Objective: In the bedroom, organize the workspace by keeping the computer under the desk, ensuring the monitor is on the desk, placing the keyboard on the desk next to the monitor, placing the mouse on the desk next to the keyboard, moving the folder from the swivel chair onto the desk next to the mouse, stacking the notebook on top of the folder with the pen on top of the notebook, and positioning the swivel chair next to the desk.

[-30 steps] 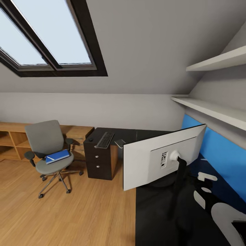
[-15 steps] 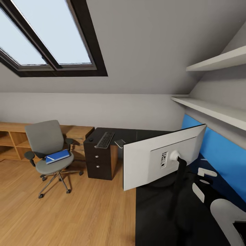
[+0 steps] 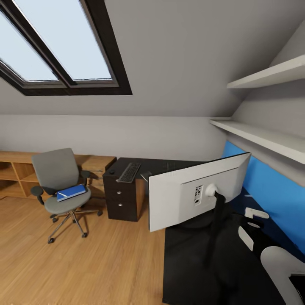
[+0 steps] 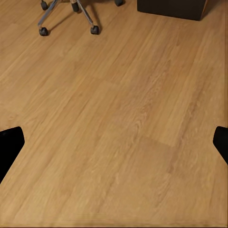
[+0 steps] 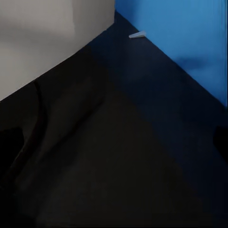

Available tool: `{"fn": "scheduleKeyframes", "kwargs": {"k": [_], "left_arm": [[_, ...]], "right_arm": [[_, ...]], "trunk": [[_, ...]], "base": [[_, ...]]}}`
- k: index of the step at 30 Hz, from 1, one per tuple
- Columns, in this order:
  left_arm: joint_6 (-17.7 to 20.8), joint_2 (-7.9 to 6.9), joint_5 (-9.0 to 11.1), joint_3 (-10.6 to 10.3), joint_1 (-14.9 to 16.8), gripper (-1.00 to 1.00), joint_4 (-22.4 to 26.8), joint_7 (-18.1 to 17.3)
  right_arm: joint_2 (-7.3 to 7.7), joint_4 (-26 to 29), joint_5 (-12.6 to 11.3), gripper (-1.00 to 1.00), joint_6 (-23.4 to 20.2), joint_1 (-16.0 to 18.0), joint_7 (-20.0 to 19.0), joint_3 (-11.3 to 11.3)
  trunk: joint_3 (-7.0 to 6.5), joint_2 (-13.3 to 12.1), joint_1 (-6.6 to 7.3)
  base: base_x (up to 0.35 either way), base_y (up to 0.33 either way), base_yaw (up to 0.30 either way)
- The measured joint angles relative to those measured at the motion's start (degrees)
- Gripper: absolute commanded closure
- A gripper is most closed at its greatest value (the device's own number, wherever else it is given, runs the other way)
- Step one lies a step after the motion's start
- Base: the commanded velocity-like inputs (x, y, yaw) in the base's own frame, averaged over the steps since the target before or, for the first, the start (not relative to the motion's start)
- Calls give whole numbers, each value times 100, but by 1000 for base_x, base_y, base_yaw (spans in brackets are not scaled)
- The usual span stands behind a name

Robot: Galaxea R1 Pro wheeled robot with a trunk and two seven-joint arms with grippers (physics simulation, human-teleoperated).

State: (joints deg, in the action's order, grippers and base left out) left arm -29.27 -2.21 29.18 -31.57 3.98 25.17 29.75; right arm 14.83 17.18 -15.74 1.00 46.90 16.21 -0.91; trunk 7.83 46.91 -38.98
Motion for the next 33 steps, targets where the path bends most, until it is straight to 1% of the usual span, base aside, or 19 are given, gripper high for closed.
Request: {"fn": "scheduleKeyframes", "kwargs": {"k": [5, 10, 16, 18, 20, 21, 22, 33], "left_arm": [[0, -1, 0, 1, 0, -100, 0, -4], [0, -1, 0, 4, 0, -100, 1, -8], [0, -1, 1, 6, 0, -100, 1, -10], [-1, -1, 1, 6, 0, -100, 0, -10], [2, -1, 1, 6, 0, -100, 0, -10], [1, -1, 1, 6, 0, -100, 0, -10], [2, -1, 1, 6, 0, -100, 0, -10], [8, -1, 9, 6, 0, -100, 0, -10]], "right_arm": [[-5, 19, -2, -100, 2, 0, -10, -5], [-13, 34, -2, -100, 12, -1, -6, -11], [-34, 38, -2, -100, 14, -1, 13, -24], [-87, 38, 3, -100, 17, -1, 15, -23], [-177, 68, 10, -100, 18, -1, 18, -11], [-228, 167, 14, -100, 19, 0, 23, -1], [-247, 202, 15, -100, 19, -1, 25, 5], [-279, 274, 15, -100, 19, -1, 28, 28]], "trunk": [[0, 0, 1], [4, 0, 3], [43, 0, 3], [59, 0, 3], [77, 0, 3], [85, 0, 3], [94, 0, 3], [190, 0, 2]], "base": [[-166, -56, 0], [-18, -6, 0], [-3, -1, 0], [0, 0, 0], [0, 0, 0], [0, 0, 0], [0, 0, 0], [0, 0, 0]]}}
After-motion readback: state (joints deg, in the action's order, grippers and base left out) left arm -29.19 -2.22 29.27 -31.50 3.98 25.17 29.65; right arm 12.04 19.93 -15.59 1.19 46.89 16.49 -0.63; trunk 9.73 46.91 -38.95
